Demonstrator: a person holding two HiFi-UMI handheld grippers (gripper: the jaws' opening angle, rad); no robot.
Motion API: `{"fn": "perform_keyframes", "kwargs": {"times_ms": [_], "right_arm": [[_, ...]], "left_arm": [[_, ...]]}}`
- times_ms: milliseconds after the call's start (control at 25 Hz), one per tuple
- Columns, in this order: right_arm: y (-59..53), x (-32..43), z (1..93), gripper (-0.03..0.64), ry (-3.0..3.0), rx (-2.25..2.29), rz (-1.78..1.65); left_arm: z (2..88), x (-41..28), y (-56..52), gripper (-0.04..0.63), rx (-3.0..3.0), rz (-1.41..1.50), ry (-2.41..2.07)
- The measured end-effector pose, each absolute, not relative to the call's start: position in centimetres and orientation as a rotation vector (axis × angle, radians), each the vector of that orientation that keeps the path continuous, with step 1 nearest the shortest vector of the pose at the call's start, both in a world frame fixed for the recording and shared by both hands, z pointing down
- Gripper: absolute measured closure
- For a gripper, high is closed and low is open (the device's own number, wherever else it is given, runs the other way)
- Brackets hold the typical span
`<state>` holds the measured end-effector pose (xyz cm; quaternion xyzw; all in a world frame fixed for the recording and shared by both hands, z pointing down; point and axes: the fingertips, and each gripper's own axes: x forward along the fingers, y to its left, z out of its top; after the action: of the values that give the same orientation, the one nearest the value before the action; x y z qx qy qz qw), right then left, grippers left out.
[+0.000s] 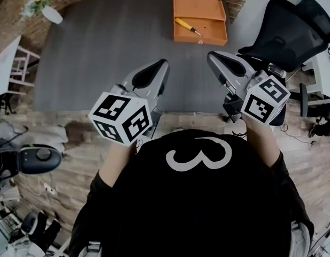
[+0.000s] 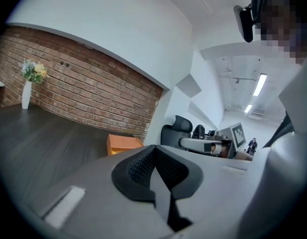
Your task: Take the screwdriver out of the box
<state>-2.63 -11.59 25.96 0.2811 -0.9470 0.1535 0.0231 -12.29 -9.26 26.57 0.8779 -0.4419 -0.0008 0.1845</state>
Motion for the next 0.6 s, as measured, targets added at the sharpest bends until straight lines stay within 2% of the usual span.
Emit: {"fn": "perform_keyframes", "kwargs": {"times_ms": [600], "right_arm": [[-20.4, -3.4, 26.9, 0.615, -2.871, 0.831, 0.496]], "left_arm": [[27.8, -13.2, -17.9, 0.580, 2.443, 0.021, -1.235]]}}
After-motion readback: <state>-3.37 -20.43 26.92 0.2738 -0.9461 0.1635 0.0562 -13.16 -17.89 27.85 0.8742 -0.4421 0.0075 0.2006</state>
